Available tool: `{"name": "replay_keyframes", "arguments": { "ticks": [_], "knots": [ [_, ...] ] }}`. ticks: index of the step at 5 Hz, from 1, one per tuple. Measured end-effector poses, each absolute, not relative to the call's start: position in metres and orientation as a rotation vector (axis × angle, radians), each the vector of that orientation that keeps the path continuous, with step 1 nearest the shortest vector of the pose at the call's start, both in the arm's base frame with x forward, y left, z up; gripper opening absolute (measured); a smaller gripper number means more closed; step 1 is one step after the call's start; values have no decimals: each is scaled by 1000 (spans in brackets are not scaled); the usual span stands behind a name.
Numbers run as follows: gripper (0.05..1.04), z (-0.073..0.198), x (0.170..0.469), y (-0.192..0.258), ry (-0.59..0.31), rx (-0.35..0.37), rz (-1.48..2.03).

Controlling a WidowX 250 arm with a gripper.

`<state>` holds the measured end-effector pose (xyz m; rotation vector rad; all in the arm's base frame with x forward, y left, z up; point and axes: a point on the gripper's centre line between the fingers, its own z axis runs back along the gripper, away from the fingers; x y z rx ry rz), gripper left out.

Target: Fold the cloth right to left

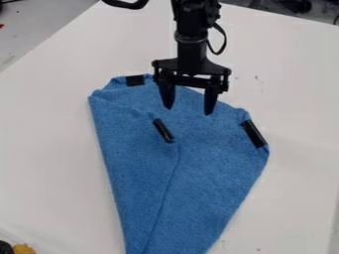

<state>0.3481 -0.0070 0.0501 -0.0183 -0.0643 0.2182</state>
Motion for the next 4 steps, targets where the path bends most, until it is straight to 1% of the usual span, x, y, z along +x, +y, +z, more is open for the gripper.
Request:
{"name": "replay_keyframes", "arguments": {
  "ticks": [1, 2, 3, 4],
  "knots": [
    [1000, 38, 346, -7, -34, -15, 225],
    [1000, 28, 364, -26, -66, 2, 197],
    [999, 40, 389, -57, -91, 38, 158],
    [999, 47, 403, -82, -134, 71, 137]
  ]
}}
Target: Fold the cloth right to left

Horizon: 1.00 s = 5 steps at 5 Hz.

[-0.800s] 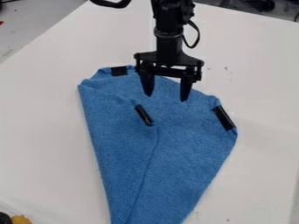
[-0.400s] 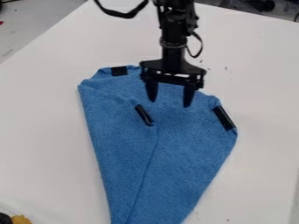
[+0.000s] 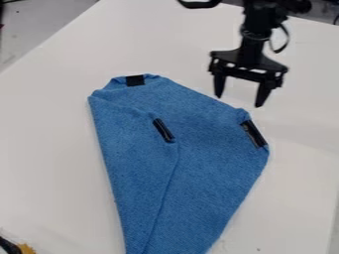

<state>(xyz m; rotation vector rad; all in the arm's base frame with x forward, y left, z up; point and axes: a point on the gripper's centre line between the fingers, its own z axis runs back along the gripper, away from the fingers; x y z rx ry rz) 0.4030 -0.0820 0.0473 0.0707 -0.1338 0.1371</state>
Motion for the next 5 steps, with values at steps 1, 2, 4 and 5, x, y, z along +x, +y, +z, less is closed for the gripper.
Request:
{"name": "replay_keyframes", "arguments": {
  "ticks": [1, 2, 4, 5],
  "knots": [
    [1000, 36, 403, -111, -163, 44, 150],
    [999, 28, 396, -122, -163, 33, 194],
    [1000, 15, 380, -118, -118, 58, 252],
    [947, 12, 379, -120, -116, 40, 258]
  ]
}}
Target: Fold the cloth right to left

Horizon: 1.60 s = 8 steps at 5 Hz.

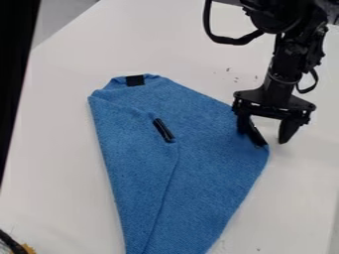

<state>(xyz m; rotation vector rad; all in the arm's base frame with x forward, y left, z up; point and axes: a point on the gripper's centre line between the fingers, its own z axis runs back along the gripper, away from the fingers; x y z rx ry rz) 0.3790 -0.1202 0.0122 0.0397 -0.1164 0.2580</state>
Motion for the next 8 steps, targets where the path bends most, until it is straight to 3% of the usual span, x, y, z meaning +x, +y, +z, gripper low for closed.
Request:
{"name": "replay_keyframes", "arguments": {
  "ticks": [1, 2, 3, 4, 6, 8],
  "knots": [
    [668, 12, 380, -127, -111, -23, 247],
    [372, 8, 384, -123, -95, -43, 244],
    [175, 9, 385, -122, -92, -39, 239],
    [83, 13, 386, -119, -83, -12, 265],
    [68, 32, 381, -107, -100, 47, 357],
    [68, 48, 332, -44, -156, 46, 505]
  ]
}}
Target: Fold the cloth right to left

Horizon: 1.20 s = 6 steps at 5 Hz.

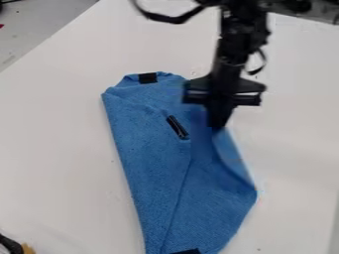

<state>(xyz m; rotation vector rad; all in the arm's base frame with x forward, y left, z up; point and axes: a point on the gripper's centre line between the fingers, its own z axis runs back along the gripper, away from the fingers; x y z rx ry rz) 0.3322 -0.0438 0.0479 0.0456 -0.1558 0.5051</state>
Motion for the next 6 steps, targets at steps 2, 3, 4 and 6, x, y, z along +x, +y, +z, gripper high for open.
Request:
{"name": "replay_keyframes", "arguments": {
  "ticks": [2, 3, 4, 6],
  "knots": [
    [68, 22, 297, -29, -177, -27, 595],
    [68, 14, 296, -27, -207, -73, 579],
    [91, 10, 297, -26, -209, -77, 545],
    [522, 31, 271, -3, -119, 95, 520]
  ]
}}
